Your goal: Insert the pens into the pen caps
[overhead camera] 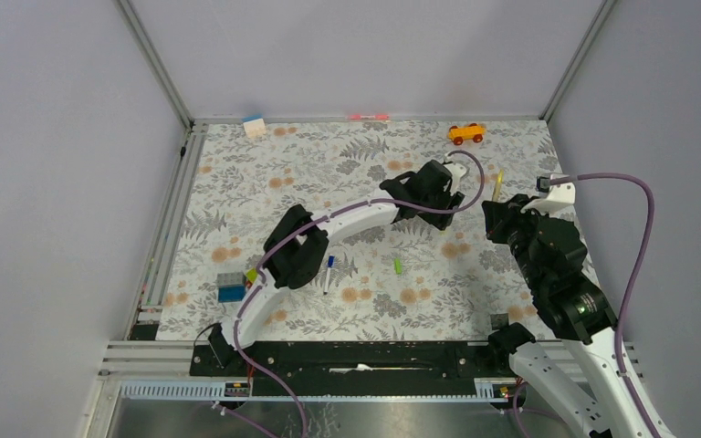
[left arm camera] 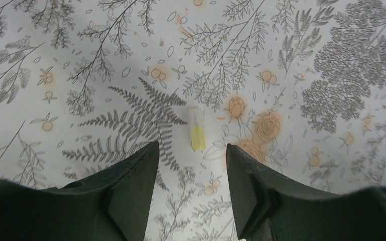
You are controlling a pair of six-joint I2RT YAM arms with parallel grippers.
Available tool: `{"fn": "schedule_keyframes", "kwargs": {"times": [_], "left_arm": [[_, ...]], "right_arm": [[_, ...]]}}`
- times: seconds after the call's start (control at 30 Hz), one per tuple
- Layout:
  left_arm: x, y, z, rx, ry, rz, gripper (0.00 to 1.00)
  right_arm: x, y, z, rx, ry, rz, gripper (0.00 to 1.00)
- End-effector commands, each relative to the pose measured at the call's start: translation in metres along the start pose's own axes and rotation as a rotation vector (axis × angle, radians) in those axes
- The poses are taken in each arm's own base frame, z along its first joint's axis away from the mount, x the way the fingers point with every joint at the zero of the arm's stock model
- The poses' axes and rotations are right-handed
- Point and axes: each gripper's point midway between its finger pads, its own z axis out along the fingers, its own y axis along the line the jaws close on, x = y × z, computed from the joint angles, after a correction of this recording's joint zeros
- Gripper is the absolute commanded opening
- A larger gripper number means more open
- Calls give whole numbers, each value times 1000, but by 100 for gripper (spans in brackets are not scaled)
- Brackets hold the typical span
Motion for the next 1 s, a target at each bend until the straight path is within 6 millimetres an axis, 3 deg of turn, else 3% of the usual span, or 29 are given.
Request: {"fn": "schedule_keyframes", "kwargs": {"times": [0.0,0.17,0.5,0.6,0.67,0.77,0.97], "left_arm": [[-9,-1,13,-28,-17,54,57],[-4,3,28,-62,-13,78,55],[15,2,47,-78,20,118,41],[17,1,49,-79,22,125,30],[21,0,50,-74,31,132,14],[26,-1,47,-73,46,129,0],[28,-1,16,-71,35,114,0]], "right_arm": [[-12,2,-4,-7,-36,6,0],[-10,3,-5,-19,-32,12,0],[-5,4,-3,-27,-17,7,0],[-3,4,-3,-26,-15,6,0],[-3,3,-3,-24,-16,4,0],[-3,2,-3,-22,-16,4,0],[-2,4,-3,-30,-11,13,0]]}}
